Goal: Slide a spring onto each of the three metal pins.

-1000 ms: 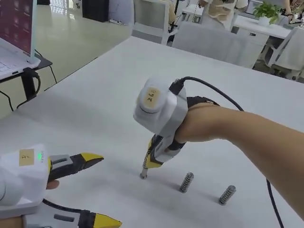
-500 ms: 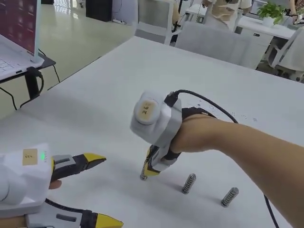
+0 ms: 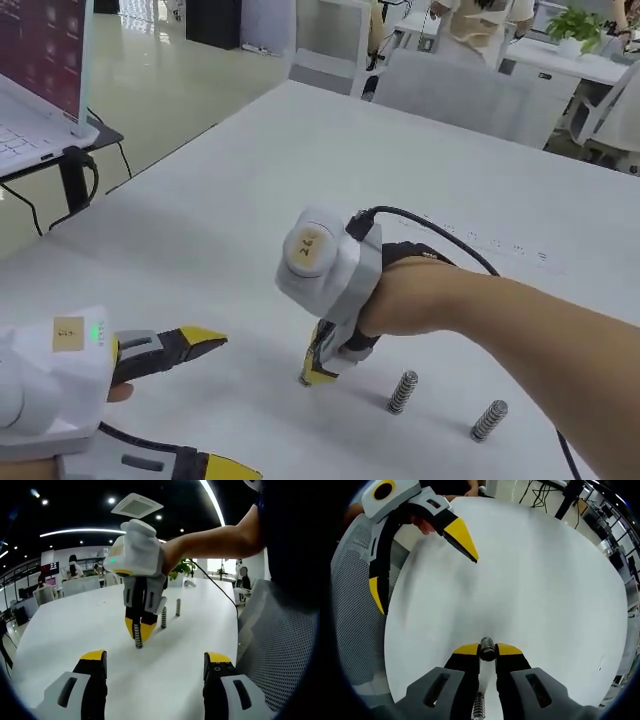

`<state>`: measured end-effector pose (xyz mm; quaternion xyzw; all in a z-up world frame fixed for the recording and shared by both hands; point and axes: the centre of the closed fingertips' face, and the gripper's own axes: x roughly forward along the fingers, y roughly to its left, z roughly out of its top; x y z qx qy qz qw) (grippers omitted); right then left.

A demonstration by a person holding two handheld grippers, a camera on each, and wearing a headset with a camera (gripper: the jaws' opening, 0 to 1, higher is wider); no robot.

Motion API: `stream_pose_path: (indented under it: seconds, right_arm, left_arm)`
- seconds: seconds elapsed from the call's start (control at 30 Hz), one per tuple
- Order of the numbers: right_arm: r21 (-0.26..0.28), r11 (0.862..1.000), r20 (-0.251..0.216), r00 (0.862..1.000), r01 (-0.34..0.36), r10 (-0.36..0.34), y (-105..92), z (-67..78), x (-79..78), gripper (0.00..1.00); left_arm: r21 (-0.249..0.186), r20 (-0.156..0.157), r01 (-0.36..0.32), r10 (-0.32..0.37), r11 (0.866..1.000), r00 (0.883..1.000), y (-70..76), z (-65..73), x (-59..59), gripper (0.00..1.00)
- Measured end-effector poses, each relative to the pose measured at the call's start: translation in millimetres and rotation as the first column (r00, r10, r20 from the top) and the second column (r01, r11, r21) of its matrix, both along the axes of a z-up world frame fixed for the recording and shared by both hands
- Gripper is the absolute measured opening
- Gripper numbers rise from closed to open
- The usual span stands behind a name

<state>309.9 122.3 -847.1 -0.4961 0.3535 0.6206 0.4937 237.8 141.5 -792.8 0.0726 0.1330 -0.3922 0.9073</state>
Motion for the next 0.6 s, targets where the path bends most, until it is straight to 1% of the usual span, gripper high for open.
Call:
stream_pose_path:
  seconds: [0.2, 0.37, 0.6]
  right_arm:
    - [0.002, 1.0, -0.003, 1.0, 0.006, -0.006, -1.8, -0.8, 1.2, 0.12]
    - [0.016, 1.0, -0.007, 1.0, 0.02, -0.02, -2.7, 2.5, 3.3, 0.16]
    - [0.029, 0.999, -0.006, 0.999, 0.034, -0.034, -10.2, 6.8, 5.1, 0.2]
  left_arm:
    - [-0.002, -0.001, 0.002, -0.002, 1.0, 1.0, -1.4, -0.6, -0.3, 0.75]
    - [0.0, -0.002, 0.005, -0.005, 1.0, 1.0, -2.4, -0.8, 0.0, 0.75]
    - [0.004, -0.002, 0.009, -0.009, 1.0, 1.0, -3.0, -0.1, 0.7, 0.75]
